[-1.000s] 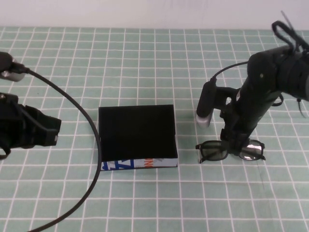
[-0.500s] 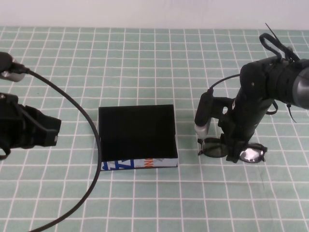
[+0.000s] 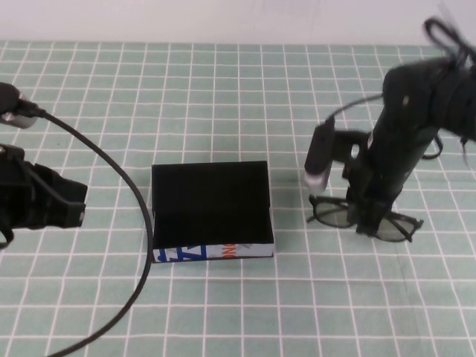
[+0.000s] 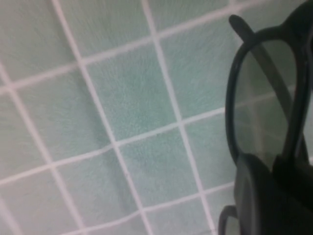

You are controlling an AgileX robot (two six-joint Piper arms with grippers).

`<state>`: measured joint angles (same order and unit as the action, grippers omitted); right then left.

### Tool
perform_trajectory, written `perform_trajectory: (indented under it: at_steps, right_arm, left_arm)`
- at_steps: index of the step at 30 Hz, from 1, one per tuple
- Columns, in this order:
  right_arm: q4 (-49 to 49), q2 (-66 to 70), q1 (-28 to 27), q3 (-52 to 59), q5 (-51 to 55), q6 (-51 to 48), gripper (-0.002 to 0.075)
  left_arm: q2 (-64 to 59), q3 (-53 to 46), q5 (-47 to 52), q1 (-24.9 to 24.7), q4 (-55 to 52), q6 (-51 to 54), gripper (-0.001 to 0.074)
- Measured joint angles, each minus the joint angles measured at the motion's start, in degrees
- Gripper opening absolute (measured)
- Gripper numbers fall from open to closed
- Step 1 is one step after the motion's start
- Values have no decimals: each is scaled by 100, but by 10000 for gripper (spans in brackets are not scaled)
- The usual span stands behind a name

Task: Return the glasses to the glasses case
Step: Pick up the glasses from the table, then place the glasses in the glasses case

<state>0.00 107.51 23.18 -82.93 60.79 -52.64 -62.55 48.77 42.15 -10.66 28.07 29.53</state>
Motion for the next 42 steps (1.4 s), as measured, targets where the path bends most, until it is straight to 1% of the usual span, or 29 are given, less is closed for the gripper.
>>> perform_trajectory:
  at_steps: [4,7,12,17,21,26,33,36,40,42]
  right_arm:
    - [662,-165,5,-588,658,-244,24]
    - [1216,-139,135,-1240,865,-323,23]
    - [1450,275,770,-2355,932,-300,23]
    - [1499,1050,1340,-3095,952,-277,23]
    - [1439,1493,1540,-3236,952,-277,23]
    - [1333,1789,1552,-3265,952,-356,22]
    - [1333,1873,1552,-3268,952,-488,26]
    - [1346,1873,1552,-3268,952,-488,59]
    - [1346,1873,1552,-3292,952,-365,142]
    - [1323,1873,1552,-3323,952,-260,167]
  left_arm:
    - [26,0,-184,188,0,-129,-1]
    - [72,0,-279,294,-11,-221,-1]
    - [83,0,-260,318,-11,-287,-1]
    - [77,0,-336,318,-11,-572,-1]
    - [77,0,-401,318,-11,-693,-1]
    - [77,0,-382,318,-11,-714,-1]
    - [77,0,-348,318,-11,-714,-1]
    - [77,0,-348,318,0,-722,-1]
    - [77,0,-287,318,0,-722,-1]
    - [77,0,-186,318,0,-682,-1]
